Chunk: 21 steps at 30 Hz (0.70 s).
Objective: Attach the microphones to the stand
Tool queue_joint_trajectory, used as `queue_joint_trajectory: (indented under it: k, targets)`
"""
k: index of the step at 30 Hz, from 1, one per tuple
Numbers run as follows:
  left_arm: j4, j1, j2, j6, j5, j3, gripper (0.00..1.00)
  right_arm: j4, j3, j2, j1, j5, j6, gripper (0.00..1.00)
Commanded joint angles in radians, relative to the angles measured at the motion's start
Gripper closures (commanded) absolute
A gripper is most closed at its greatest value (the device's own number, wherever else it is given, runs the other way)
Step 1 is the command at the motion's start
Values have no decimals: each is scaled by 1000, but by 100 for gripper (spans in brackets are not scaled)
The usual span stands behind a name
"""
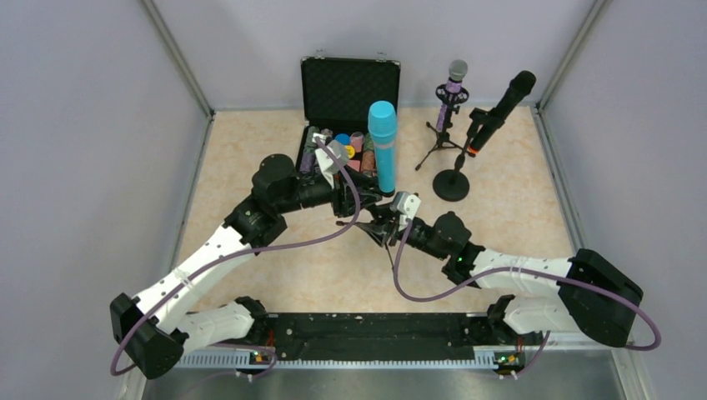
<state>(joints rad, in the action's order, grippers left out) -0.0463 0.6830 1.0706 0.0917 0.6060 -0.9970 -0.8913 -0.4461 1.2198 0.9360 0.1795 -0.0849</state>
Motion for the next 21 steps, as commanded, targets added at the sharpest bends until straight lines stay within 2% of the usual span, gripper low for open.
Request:
queue_joint_trajectory:
  k: [1, 5, 11, 16, 21]
  targets:
    - [-174, 4, -60, 26, -15, -13, 100, -62, 8, 13, 7, 8, 17, 59]
    - [-191, 4, -70, 28, -28, -12, 100, -66, 16, 20, 7, 5, 19, 71]
    - [-196, 4, -79, 61, -109, -25, 100, -55, 19, 32, 7, -8, 26, 81]
    - [-190, 5, -86, 53, -232, -44, 100, -40, 19, 42, 8, -24, 32, 100]
    - [-136, 4, -69, 43, -351, -98, 100, -28, 16, 41, 7, -23, 34, 100]
